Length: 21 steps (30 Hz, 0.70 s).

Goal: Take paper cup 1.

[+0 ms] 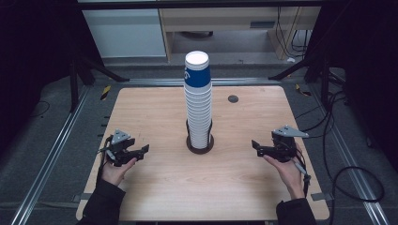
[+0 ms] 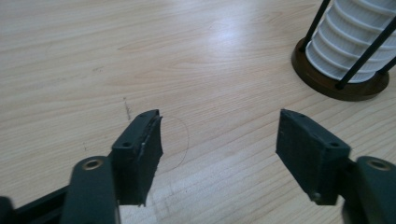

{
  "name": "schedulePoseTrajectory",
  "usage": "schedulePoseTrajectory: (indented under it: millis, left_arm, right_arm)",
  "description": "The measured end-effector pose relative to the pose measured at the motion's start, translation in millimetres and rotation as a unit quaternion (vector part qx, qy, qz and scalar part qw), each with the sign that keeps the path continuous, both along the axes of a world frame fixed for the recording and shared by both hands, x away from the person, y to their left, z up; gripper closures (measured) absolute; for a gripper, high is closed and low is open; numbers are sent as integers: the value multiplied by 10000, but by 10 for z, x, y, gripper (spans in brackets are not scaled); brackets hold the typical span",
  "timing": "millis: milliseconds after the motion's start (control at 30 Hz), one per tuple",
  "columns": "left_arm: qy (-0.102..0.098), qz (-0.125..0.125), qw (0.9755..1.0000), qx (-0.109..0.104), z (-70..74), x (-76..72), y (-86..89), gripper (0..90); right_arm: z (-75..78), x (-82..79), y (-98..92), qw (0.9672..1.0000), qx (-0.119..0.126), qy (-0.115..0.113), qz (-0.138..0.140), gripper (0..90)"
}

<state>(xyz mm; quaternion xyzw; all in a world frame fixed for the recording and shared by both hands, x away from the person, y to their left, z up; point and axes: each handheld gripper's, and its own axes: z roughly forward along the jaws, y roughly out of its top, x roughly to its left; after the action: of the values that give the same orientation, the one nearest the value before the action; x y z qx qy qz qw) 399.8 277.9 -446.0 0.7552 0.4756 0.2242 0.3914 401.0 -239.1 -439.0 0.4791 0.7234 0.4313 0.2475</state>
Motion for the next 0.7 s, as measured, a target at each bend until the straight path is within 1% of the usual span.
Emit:
schedulePoseTrajectory:
  millis: [100, 133, 233, 267, 367, 433, 467, 500, 533, 567, 600, 667, 700]
  left_arm:
    - [47, 29, 10000, 42, 8, -3, -2, 274]
    - [64, 22, 10000, 24, 9, -3, -1, 261]
    - [57, 10, 10000, 5, 10, -7, -4, 240]
    - [42, -19, 10000, -17, 8, -10, -10, 230]
    - [63, -68, 10000, -5, 9, -9, -20, 207]
    - [65, -86, 9999, -18, 11, -10, -34, 206]
    - [70, -125, 9999, -22, 11, -16, -47, 198]
    - [70, -125, 9999, -22, 11, -16, -47, 197]
    - [73, -171, 9998, 19, 3, -21, -68, 197]
    - [73, -171, 9998, 19, 3, -21, -68, 194]
    - [71, -205, 9998, 46, 1, -24, -83, 193]
    - [52, -226, 9997, 50, 8, -26, -82, 190]
    - [41, -226, 9997, 7, 13, -27, -79, 190]
  right_arm:
    - [30, -20, -10, 9999, 63, -89, 57, 113]
    - [47, -29, -10, 9998, 107, -180, 60, 114]
    - [56, -30, -7, 9998, 104, -157, 103, 114]
    - [69, -35, 2, 9997, 128, -166, 152, 114]
    - [99, -45, 18, 9995, 180, -192, 170, 114]
    - [147, -46, 41, 9991, 241, -231, 247, 110]
    - [200, -51, 74, 9987, 266, -302, 300, 108]
    - [200, -51, 74, 9987, 266, -302, 300, 108]
    - [251, -52, 114, 9983, 289, -346, 359, 105]
    - [251, -52, 114, 9983, 289, -346, 359, 105]
    - [308, -50, 156, 9978, 305, -409, 413, 102]
    - [332, -50, 173, 9977, 304, -437, 430, 102]
    - [384, -47, 205, 9971, 307, -505, 488, 102]
